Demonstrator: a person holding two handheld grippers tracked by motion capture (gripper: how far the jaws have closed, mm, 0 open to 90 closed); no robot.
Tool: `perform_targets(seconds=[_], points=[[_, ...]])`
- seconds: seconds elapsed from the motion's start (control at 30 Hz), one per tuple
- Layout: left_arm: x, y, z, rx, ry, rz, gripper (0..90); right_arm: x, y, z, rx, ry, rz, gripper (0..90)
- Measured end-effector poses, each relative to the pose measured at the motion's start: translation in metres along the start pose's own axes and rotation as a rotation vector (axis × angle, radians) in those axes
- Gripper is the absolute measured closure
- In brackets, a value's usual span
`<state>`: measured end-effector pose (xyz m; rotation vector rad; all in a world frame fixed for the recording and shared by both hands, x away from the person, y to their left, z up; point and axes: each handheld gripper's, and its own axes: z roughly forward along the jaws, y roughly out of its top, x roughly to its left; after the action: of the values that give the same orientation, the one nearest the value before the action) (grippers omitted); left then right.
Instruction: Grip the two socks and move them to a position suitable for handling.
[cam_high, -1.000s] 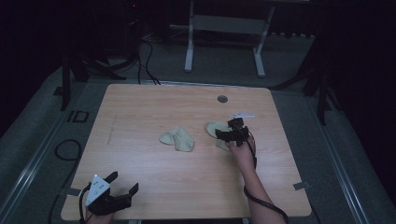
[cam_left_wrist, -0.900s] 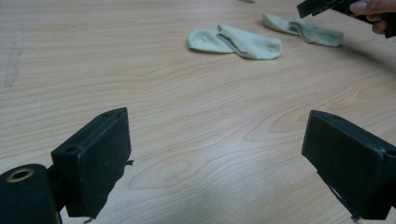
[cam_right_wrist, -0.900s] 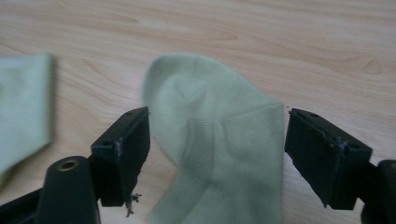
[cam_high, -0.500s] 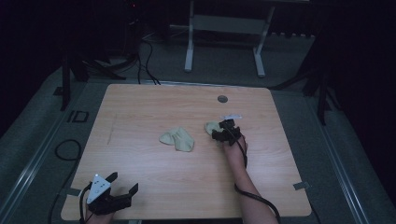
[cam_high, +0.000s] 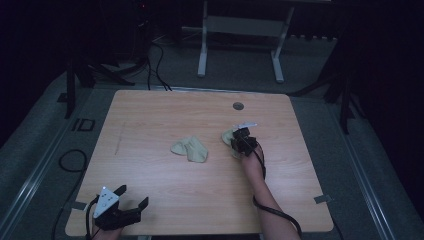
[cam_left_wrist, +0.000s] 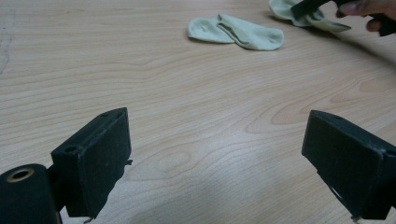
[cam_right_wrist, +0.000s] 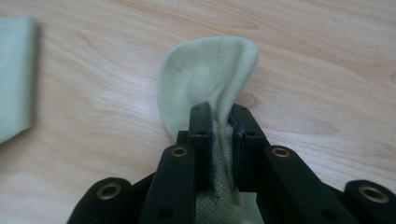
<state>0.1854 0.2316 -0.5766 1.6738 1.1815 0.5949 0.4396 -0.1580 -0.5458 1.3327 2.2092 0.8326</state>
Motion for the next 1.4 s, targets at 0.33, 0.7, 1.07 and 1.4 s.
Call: perform_targets(seconds=[0.33, 0.7, 1.07, 1.4], points=[[-0.002, 0.001, -0.001, 0.000, 0.006, 0.004, 8.0, 0.011, -0.006, -0.046, -0.030, 0.138, -0.107, 80.5], [-0.008, 0.002, 0.001, -0.015, -0.037, 0.015, 8.0, 0.030, -0.040, -0.115, -0.099, 0.218, -0.245, 80.5], [-0.025, 0.003, 0.013, -0.007, -0.137, -0.012, 8.0, 0.065, -0.088, -0.137, -0.109, 0.327, -0.361, 80.2], [-0.051, 0.008, 0.023, 0.007, -0.266, 0.070, 8.0, 0.091, -0.120, -0.109, -0.019, 0.380, -0.457, 79.2]])
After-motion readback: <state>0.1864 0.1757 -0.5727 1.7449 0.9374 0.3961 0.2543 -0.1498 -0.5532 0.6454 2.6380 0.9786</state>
